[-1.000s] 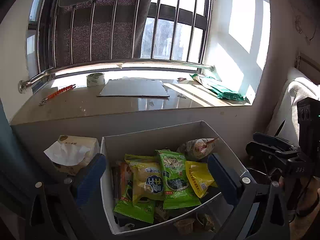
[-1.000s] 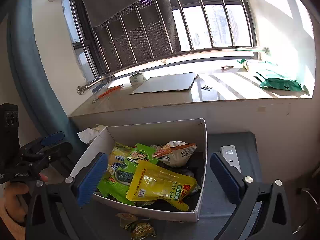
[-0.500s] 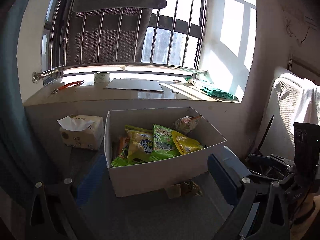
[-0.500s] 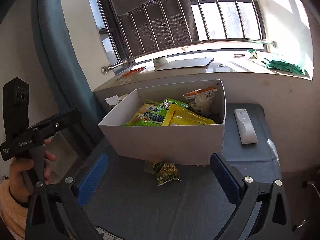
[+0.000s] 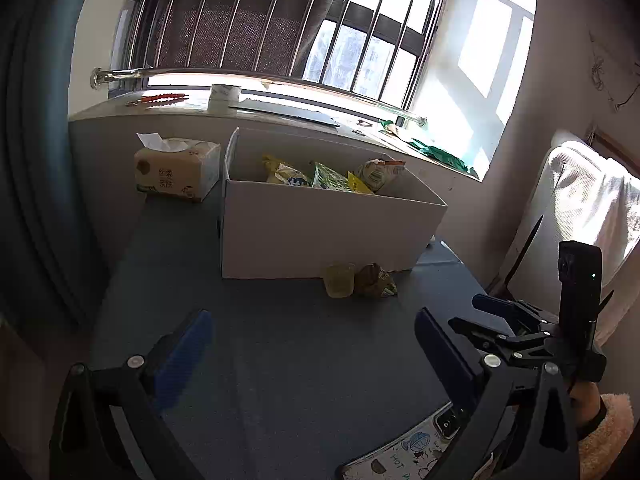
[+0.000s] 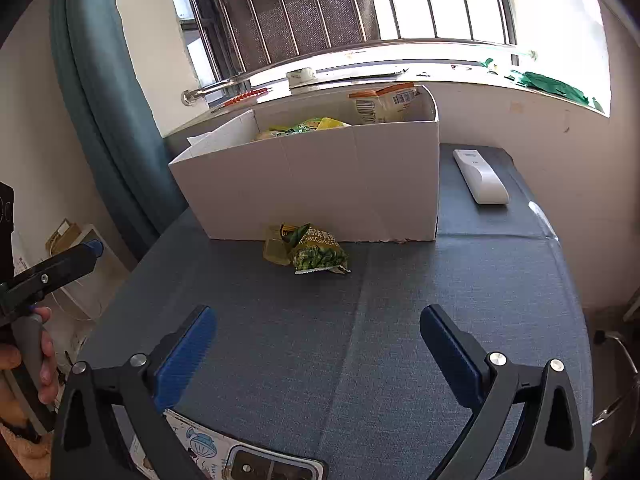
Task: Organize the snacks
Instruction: 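Grasp the green garlic peas bag with the right gripper and lift it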
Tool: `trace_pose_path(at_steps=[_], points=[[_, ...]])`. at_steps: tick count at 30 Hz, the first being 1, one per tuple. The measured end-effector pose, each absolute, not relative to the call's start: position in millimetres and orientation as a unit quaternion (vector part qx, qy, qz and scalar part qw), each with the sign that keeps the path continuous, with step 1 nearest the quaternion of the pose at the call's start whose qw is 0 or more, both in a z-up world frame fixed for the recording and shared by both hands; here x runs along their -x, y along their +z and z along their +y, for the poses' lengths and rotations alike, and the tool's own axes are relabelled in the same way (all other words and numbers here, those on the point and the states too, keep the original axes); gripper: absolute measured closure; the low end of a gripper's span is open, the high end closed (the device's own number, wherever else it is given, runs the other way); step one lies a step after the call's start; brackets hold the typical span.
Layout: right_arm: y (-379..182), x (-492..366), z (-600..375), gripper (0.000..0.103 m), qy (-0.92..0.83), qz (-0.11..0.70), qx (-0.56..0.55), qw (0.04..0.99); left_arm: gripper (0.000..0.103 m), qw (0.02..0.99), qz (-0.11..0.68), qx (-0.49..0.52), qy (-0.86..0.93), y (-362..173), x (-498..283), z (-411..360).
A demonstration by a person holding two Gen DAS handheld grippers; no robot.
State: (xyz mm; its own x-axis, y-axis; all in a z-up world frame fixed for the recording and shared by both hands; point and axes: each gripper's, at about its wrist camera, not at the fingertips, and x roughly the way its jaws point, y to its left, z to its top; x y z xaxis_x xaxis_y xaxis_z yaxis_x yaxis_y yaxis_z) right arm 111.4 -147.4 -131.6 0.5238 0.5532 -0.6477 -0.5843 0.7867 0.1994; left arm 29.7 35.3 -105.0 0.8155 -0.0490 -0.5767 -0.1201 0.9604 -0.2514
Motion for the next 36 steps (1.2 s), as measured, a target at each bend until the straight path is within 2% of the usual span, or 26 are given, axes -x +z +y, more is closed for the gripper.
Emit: trace_pose_path(at_steps=[21, 23, 24, 28, 36], points=[[-172.4, -173.4, -58.1, 0.0, 0.345, 0.387, 0.195, 0.833, 0.0, 0.94, 0.313, 0.135, 0.022, -110.5, -22.7, 38.0], [-177.0, -177.2, -53.7, 0.02, 0.348, 0.395, 0.197, 0.827, 0.0, 0.938, 0.318, 0.138, 0.022, -113.4, -24.1, 39.3], [-179.3, -178.9, -51.7, 0.053, 0.34, 0.397, 0.205, 0.828, 0.0, 0.937, 0.319, 0.139, 0.024, -115.0, -24.3, 39.7], [-170.1, -178.6, -58.8, 0.064, 0.347, 0.393, 0.178, 0.833, 0.0, 0.936, 0.324, 0.139, 0.023, -118.2, -25.3, 39.5], [-135.0, -155.2, -105.0, 0.066, 0.38, 0.384, 0.087, 0.837, 0.0, 0.927, 0.357, 0.115, 0.007, -128.7, -60.6, 27.6]])
